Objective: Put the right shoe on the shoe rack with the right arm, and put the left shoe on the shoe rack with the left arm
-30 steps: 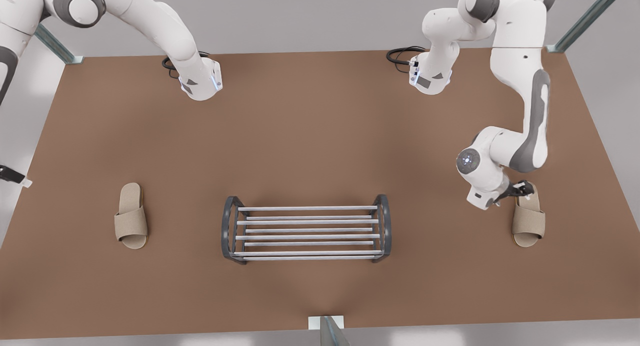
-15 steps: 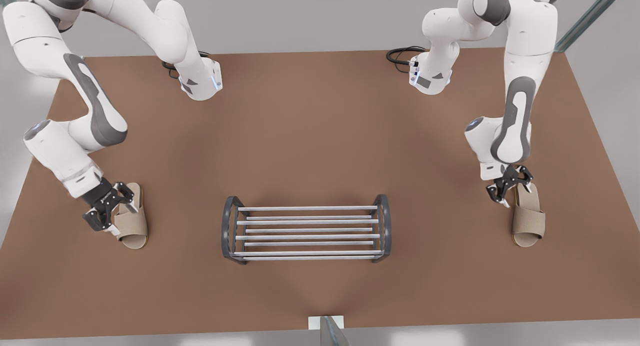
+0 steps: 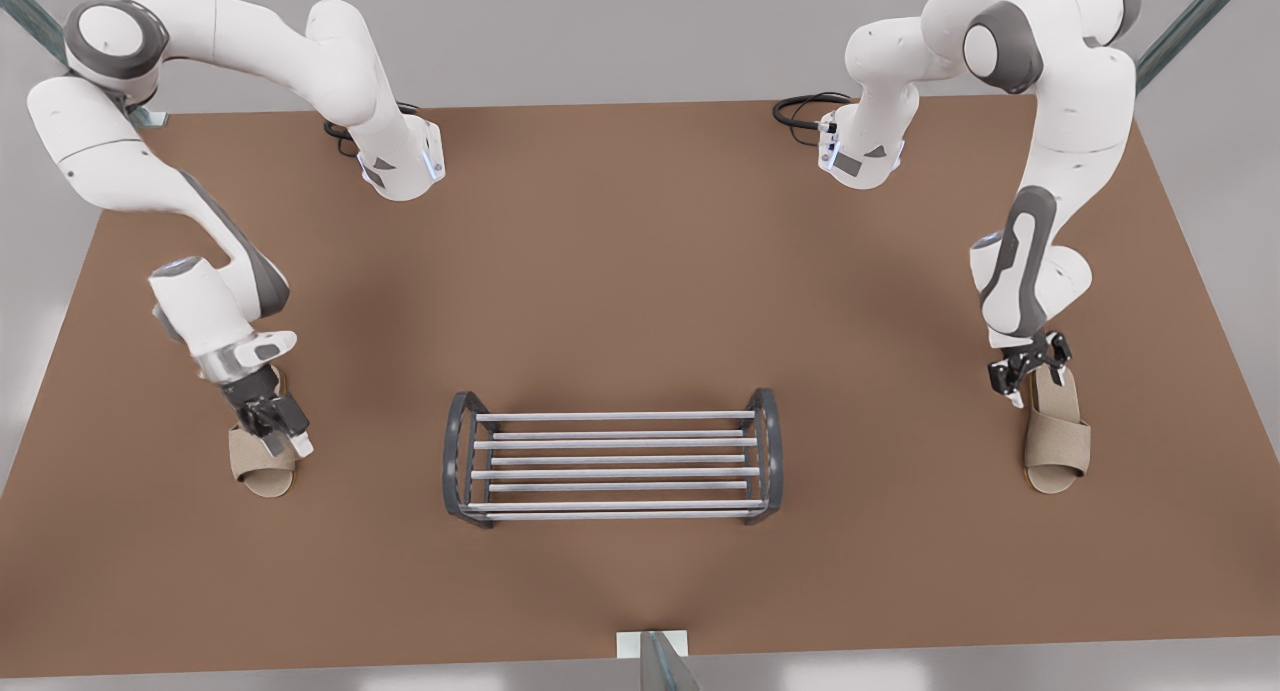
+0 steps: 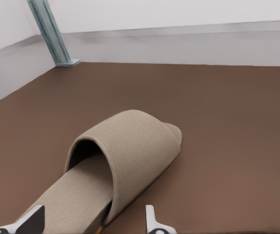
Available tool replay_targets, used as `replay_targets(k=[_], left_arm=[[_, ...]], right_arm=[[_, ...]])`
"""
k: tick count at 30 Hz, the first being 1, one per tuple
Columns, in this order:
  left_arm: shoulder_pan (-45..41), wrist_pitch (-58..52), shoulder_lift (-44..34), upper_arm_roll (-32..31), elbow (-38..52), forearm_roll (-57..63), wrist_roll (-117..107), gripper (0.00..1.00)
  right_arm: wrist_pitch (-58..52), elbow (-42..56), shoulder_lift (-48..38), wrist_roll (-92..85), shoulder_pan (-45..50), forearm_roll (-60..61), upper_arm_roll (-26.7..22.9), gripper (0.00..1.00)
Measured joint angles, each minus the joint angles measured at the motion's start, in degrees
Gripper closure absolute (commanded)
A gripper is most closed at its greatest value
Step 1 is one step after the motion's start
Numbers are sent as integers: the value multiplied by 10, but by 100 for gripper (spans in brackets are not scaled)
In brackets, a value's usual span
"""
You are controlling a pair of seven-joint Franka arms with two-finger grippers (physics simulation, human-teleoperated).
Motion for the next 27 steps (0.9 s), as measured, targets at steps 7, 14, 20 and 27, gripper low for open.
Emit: replay_targets(k=[7, 14, 20, 27], left_arm=[[-1, -24, 34, 0, 28, 18, 0, 0], [-4, -48, 55, -2, 49, 18, 0, 0], [-7, -58, 73, -6, 68, 18, 0, 0], [-2, -49, 75, -16, 79, 18, 0, 0]], right_arm=[[-73, -11, 4, -43, 15, -7, 23, 0], [-107, -31, 14, -82, -8, -302, -12, 0], [-84, -25, 20, -106, -1, -414, -14, 0], [-67, -25, 50, -122, -34, -433, -56, 0]])
